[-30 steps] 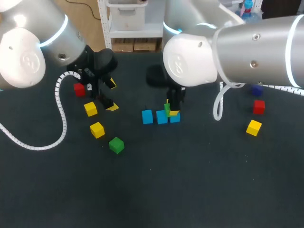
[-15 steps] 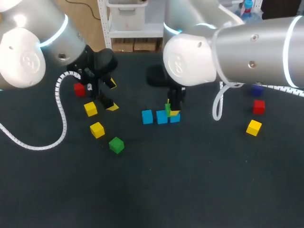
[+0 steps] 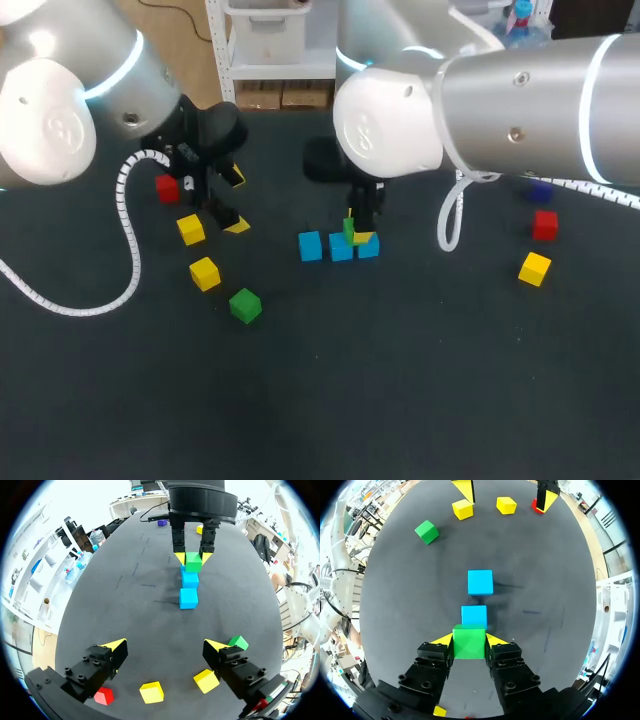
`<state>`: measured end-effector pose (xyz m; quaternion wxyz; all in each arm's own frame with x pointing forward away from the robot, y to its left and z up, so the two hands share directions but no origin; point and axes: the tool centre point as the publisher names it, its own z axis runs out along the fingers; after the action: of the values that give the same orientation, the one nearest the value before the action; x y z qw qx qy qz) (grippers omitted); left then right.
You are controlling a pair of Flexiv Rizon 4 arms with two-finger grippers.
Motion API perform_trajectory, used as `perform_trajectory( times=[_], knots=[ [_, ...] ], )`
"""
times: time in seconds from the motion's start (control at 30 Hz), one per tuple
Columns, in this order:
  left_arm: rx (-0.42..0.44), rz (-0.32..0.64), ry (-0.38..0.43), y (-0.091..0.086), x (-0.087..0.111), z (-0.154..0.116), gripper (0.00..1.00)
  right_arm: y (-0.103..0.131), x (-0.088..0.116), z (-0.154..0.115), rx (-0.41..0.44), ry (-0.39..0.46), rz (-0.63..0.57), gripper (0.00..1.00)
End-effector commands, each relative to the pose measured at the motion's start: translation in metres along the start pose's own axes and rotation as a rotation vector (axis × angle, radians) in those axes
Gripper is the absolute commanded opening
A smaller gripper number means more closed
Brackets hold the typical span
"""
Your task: Place the blue cubes, place green cubes on the blue cubes, place the yellow cubes on the green cubes, then place the red cubes on the yellow cubes, and place purple cube on the red cubes.
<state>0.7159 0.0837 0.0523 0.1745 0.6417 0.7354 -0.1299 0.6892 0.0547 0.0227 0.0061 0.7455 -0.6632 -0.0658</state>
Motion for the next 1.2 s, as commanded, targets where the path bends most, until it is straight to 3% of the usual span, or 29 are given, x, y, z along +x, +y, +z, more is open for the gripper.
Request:
perform_trajectory(
  times=[0.03, 1.2],
  knots=[
    [0.0, 0.003, -0.005, 0.0, 0.0013, 0.0, 1.0, -0.0004, -0.0003, 0.0008, -0.003, -0.001, 0.001, 0.0],
    [0.0, 0.003, -0.005, 0.0, 0.0013, 0.0, 1.0, -0.0011, 0.0034, 0.0029, -0.006, -0.004, -0.007, 0.0]
  ],
)
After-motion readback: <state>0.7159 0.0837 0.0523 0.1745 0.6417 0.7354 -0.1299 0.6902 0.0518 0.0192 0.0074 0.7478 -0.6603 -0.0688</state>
